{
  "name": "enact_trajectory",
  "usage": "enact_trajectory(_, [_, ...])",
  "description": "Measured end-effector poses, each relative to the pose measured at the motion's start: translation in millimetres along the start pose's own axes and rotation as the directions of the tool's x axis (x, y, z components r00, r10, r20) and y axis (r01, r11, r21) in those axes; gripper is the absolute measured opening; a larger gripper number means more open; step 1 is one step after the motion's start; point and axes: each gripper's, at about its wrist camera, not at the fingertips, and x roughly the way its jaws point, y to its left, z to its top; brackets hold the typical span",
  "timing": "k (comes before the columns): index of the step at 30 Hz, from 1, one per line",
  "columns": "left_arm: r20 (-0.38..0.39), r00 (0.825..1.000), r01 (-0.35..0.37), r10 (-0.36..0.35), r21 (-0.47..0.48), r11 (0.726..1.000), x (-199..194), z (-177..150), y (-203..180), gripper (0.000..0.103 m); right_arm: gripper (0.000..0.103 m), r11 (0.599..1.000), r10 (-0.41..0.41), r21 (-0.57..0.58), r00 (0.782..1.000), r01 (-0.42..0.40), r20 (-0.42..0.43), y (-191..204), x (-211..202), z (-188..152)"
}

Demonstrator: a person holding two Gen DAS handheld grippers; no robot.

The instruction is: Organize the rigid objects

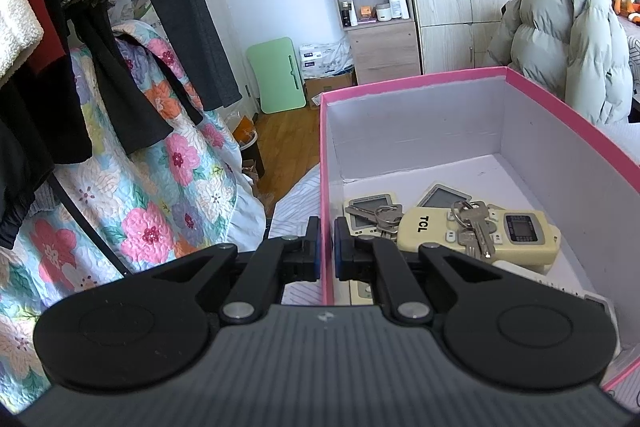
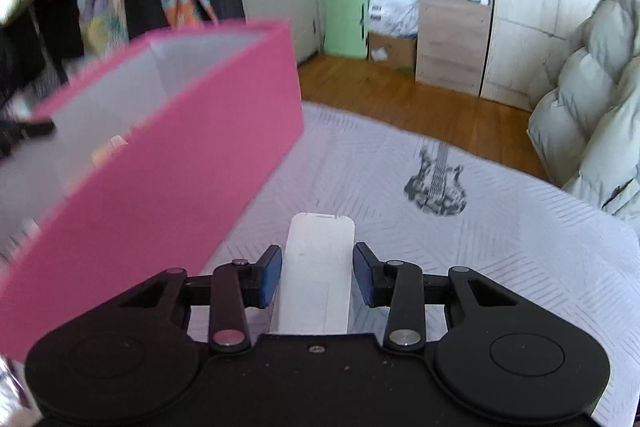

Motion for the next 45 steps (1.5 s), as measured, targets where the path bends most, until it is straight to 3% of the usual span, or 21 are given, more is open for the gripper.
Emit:
enact_trajectory(5, [0.004, 1.000, 0.003, -0.003, 0.001, 1.000, -1, -1, 0, 0.006, 0.044, 0.999, 0.054, -0.010, 0.989, -0.054, 0.134, 11, -44, 18])
enact_trajectory(10, [0.009, 1.000, 0.003, -0.003, -0.008, 1.000, -2, -1, 1, 0.006, 0.044, 0.970, 0.233, -0.117, 0.956, -0.214, 0.177, 43, -71, 50])
enact_trajectory(15, [0.005, 1.000, 0.005, -0.005, 0.003, 1.000, -1, -1, 0, 0.006, 0.044, 0.908, 0.411, -0.117, 0.908, -0.401, 0.079, 82, -57, 67])
enact_trajectory(19, [0.014, 1.000, 0.013, -0.013, -0.006, 1.000, -3, -2, 2, 0.006, 0.044, 0.838, 0.546, 0.016, 0.837, -0.545, -0.045, 101, -28, 74])
enact_trajectory(22, [0.024, 1.000, 0.018, -0.017, -0.015, 1.000, -3, -3, 4, 0.006, 0.044, 0.824, 0.566, 0.099, 0.817, -0.558, -0.108, 111, -5, 75])
enact_trajectory(25, [0.030, 0.999, 0.022, -0.022, -0.018, 1.000, -3, -3, 5, 0.006, 0.045, 0.836, 0.547, 0.157, 0.824, -0.526, -0.146, 119, 12, 71])
enact_trajectory(29, [0.030, 0.999, 0.028, -0.028, -0.020, 0.999, -2, -3, 6, 0.006, 0.047, 0.791, 0.586, 0.311, 0.799, -0.526, -0.138, 107, 31, 67])
enact_trajectory(32, [0.029, 0.999, 0.026, -0.026, -0.012, 1.000, -2, -4, 6, 0.006, 0.048, 0.776, 0.586, 0.343, 0.806, -0.529, -0.084, 97, 23, 64])
enact_trajectory(34, [0.027, 0.999, 0.030, -0.030, -0.017, 0.999, -2, -4, 6, 0.006, 0.048, 0.784, 0.567, 0.337, 0.822, -0.521, -0.049, 94, 12, 62])
enact_trajectory(39, [0.011, 0.999, 0.038, -0.038, -0.036, 0.999, -2, -2, 5, 0.006, 0.049, 0.856, 0.462, 0.246, 0.886, -0.454, 0.029, 88, -30, 56])
enact_trajectory(45, [-0.033, 0.999, 0.015, -0.017, -0.052, 0.999, -6, 3, 2, 0.009, 0.049, 0.913, 0.361, 0.165, 0.927, -0.374, 0.104, 85, -67, 44])
